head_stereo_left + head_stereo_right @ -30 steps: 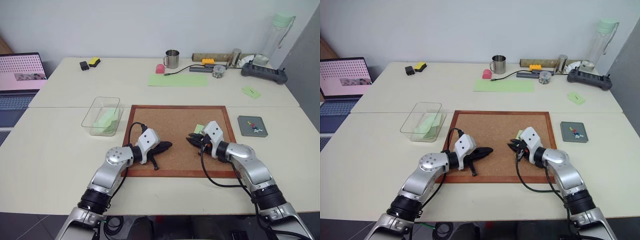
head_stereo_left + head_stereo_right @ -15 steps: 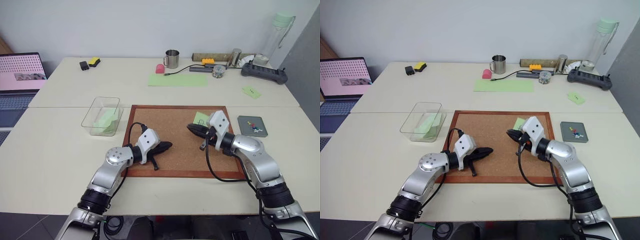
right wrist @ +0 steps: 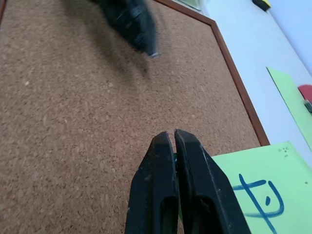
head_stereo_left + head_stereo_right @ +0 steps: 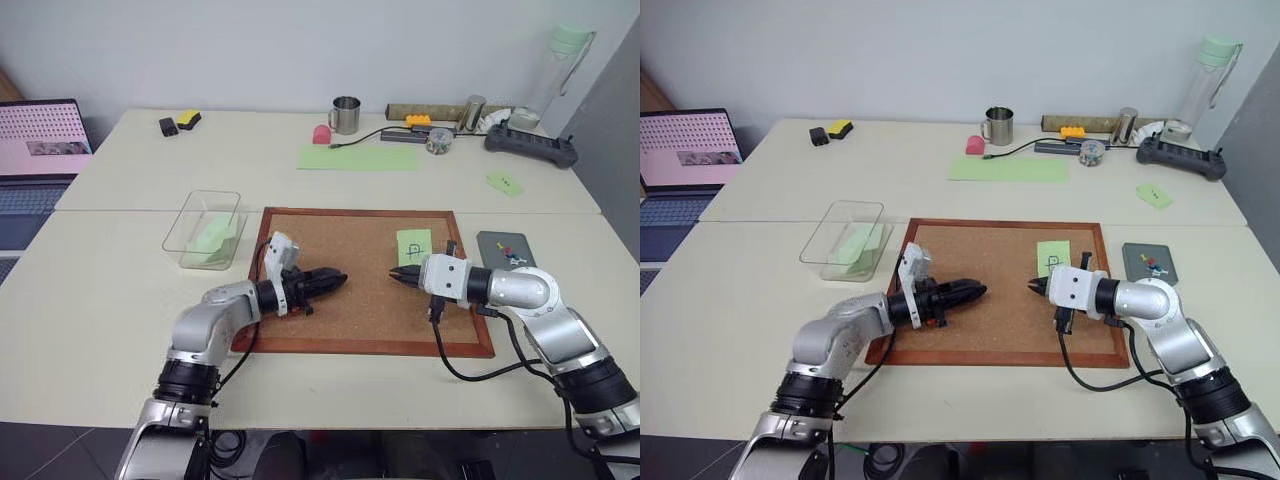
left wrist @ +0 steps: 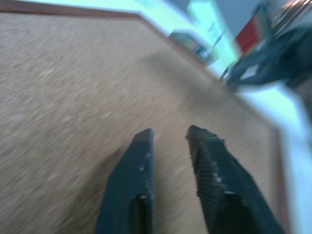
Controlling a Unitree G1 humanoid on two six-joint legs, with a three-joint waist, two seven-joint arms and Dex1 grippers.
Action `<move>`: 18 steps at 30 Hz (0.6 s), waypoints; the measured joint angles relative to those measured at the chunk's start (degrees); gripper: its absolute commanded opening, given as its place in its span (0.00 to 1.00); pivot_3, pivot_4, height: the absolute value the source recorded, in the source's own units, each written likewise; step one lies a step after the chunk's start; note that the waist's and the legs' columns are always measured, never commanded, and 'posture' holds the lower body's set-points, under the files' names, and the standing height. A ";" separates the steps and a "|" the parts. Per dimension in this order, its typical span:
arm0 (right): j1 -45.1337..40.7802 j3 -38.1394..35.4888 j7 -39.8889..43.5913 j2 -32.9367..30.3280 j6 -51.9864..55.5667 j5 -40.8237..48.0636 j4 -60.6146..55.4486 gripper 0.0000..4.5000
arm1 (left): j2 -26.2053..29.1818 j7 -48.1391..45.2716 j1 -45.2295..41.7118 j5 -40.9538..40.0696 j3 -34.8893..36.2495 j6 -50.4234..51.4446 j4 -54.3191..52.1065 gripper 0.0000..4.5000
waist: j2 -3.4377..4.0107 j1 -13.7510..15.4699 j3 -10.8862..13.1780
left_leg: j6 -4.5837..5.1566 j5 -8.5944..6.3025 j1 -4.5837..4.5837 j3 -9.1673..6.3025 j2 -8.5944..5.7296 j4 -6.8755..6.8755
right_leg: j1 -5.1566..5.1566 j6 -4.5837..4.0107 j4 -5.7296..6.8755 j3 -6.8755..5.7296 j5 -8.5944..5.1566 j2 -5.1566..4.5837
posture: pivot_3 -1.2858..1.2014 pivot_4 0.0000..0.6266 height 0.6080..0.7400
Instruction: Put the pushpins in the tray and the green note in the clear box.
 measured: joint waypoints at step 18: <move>-5.08 3.63 6.58 1.68 -6.41 -1.87 -3.91 0.00 | -4.79 4.86 -6.29 -13.36 5.15 17.62 0.78 0.84 | -0.04 0.12 0.04 | -0.27 0.15 -0.02 -0.12 0.00 0.02 | 0.00 -0.01 0.00 -0.10 0.00 -0.04 | 0.52 0.24 1.00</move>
